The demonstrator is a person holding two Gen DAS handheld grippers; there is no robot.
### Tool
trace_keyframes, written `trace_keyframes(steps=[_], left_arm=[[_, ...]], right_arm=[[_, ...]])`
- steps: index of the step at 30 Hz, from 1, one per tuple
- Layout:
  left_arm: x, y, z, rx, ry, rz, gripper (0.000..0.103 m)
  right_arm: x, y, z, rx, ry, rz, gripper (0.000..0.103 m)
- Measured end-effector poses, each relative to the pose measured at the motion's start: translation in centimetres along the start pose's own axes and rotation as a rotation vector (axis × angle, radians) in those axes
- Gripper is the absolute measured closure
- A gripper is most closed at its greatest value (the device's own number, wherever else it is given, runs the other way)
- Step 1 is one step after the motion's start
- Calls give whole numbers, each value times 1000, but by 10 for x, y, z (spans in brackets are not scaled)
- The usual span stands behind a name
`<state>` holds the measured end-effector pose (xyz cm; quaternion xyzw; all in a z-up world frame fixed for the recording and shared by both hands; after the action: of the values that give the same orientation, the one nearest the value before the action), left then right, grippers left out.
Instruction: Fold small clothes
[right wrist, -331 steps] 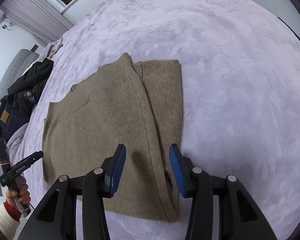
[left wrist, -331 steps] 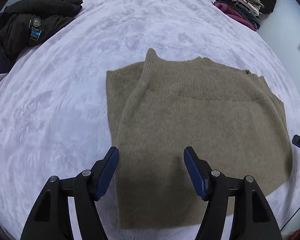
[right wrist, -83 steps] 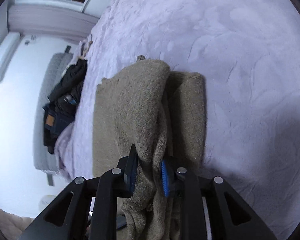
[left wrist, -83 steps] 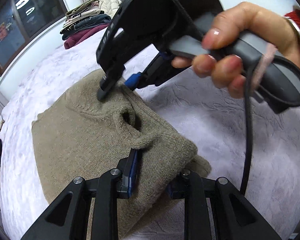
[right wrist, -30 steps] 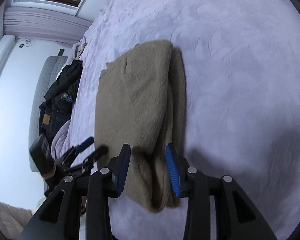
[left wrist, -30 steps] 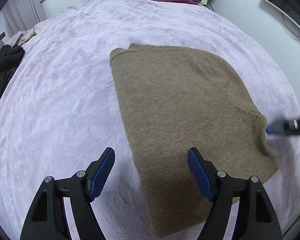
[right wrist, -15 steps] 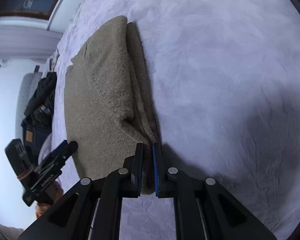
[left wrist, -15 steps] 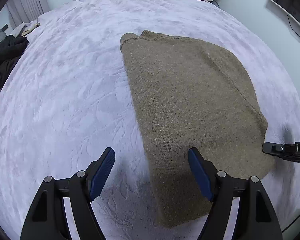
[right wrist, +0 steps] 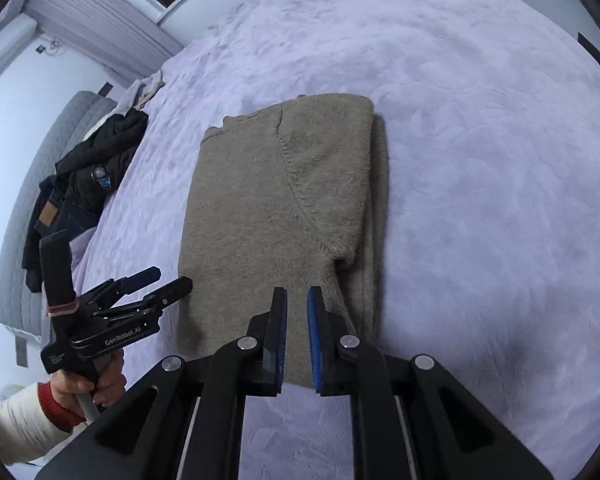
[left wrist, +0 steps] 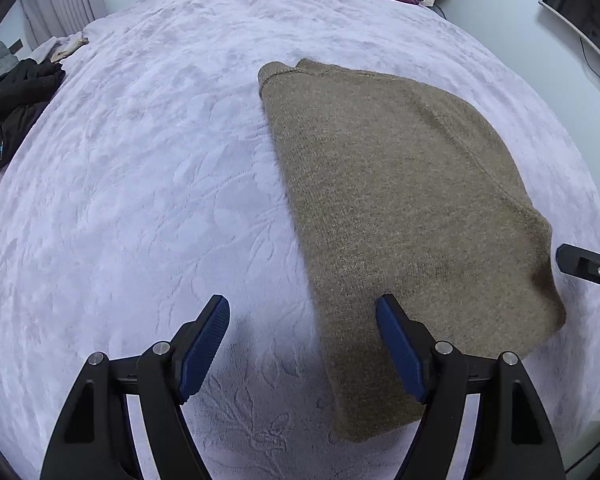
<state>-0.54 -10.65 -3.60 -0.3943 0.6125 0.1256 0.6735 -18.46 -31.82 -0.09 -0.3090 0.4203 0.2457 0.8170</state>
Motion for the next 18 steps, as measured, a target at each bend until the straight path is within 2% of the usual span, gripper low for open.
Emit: trace_keyframes(steps=[1,3,5,10,13,18], left_arm=[[2,1,2,-14,-5,-2,18],[6,3,7,-51,24,2,15],[7,4,8,-61,34,7,15],[1,7,5,-33,28,12,15],[-5,7,6,-35,25,28,16],[-18,4,3,-20,-19,33,16]], right_arm=[[12,-2,0,-5,26,14,91],[36,2,-11,-11,131,70,94],[49,14,-25,32,110,96,96],[39,33,-24,45,109,104,96],[29,32,-24,60,103,119,93],[2,21,-16,59,111,79,93]])
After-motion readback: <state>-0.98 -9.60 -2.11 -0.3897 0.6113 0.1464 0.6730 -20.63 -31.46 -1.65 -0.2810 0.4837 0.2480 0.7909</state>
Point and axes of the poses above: each gripper's, at about its wrist camera, not at the fingertips, and x roughly the way its jaws point, z to its left, y to its underside, the point moved 1 cm from there along x, roughly the way its jaws point, and after that the axes turned 2 degrees about x, right-handed, at the moved point
